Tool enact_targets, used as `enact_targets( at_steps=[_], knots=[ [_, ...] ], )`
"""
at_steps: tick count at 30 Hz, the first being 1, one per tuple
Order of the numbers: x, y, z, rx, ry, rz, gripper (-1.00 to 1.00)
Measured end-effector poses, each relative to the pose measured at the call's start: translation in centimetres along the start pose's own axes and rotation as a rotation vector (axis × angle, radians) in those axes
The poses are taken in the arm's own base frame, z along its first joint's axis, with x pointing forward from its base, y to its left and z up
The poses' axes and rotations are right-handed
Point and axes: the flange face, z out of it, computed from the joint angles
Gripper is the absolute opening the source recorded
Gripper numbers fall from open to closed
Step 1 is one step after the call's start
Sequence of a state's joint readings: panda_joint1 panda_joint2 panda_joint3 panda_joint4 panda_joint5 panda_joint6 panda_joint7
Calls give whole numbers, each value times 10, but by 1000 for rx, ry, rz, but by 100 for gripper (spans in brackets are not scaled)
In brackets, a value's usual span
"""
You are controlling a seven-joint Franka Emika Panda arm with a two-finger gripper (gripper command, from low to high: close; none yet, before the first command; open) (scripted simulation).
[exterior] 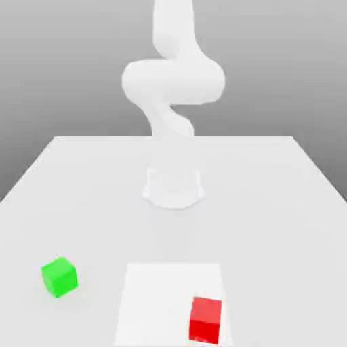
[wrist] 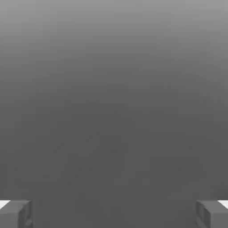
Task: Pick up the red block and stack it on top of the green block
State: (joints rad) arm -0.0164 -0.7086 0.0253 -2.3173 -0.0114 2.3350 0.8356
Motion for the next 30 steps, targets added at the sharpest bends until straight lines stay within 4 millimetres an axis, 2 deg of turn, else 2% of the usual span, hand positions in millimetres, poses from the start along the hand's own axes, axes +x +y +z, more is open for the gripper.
enact_targets(
  at_steps=[3,7,15,20,24,29,30],
  knots=[
    [-10,-1,63,-80,-49,17,0],
    [-29,7,141,-178,-114,39,0],
    [-91,50,280,-358,-258,85,0],
    [-144,90,350,-460,-358,116,0],
    [-192,126,394,-538,-443,147,0],
    [-228,159,442,-557,-465,158,0],
    [-233,165,449,-558,-466,157,-100]
  ],
)
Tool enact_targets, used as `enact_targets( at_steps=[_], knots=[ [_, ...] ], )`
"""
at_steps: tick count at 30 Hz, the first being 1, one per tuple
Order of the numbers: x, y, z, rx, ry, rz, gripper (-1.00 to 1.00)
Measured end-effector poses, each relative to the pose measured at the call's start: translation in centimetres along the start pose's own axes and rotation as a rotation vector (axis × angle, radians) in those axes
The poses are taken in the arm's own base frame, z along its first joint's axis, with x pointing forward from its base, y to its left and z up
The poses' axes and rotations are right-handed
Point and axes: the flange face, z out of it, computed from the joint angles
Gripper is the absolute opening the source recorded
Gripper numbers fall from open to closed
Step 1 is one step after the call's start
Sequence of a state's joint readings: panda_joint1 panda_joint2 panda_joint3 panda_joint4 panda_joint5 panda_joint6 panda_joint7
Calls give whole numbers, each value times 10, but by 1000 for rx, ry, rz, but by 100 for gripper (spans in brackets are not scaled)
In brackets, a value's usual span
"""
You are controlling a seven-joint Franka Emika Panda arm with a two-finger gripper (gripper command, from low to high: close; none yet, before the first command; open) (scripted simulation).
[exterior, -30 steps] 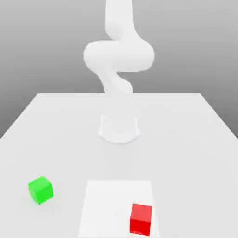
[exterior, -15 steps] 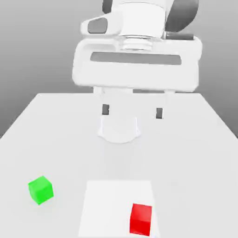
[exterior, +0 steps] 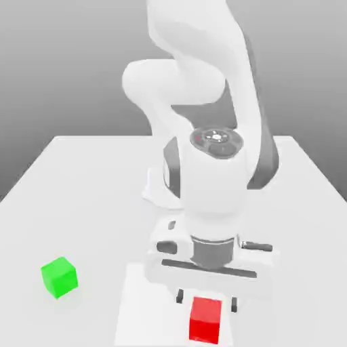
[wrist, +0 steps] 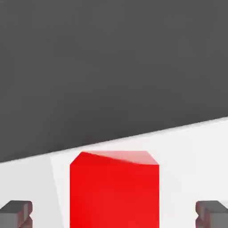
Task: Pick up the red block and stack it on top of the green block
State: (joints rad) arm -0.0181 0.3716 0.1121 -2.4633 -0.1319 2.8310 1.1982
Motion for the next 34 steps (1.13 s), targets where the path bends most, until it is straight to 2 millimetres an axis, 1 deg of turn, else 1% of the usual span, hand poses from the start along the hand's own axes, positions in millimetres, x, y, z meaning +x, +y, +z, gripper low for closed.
enact_targets(
  at_steps=[5,6,7,9,12,14,17,19,21,23,25,26,27,28,30,31,34],
  knots=[
    [0,0,0,1,0,0,-100],
    [0,0,5,0,0,0,-100],
    [0,0,1,0,0,0,-100],
    [0,-1,-18,1,0,1,-100],
    [3,2,-53,0,1,2,-100],
    [32,26,-63,-5,4,24,-100],
    [81,75,-72,-11,8,66,-100],
    [113,116,-78,-12,7,106,-100],
    [143,164,-84,-12,6,160,-100],
    [162,208,-89,-9,3,196,-100],
    [175,251,-94,-4,1,229,-100],
    [182,272,-90,-2,0,264,-100],
    [185,280,-81,-2,0,274,-100],
    [178,263,-71,-2,0,227,-100],
    [176,257,-49,-1,0,209,-100],
    [175,257,-38,-1,0,207,100],
    [175,257,-38,-1,0,207,100]
  ],
)
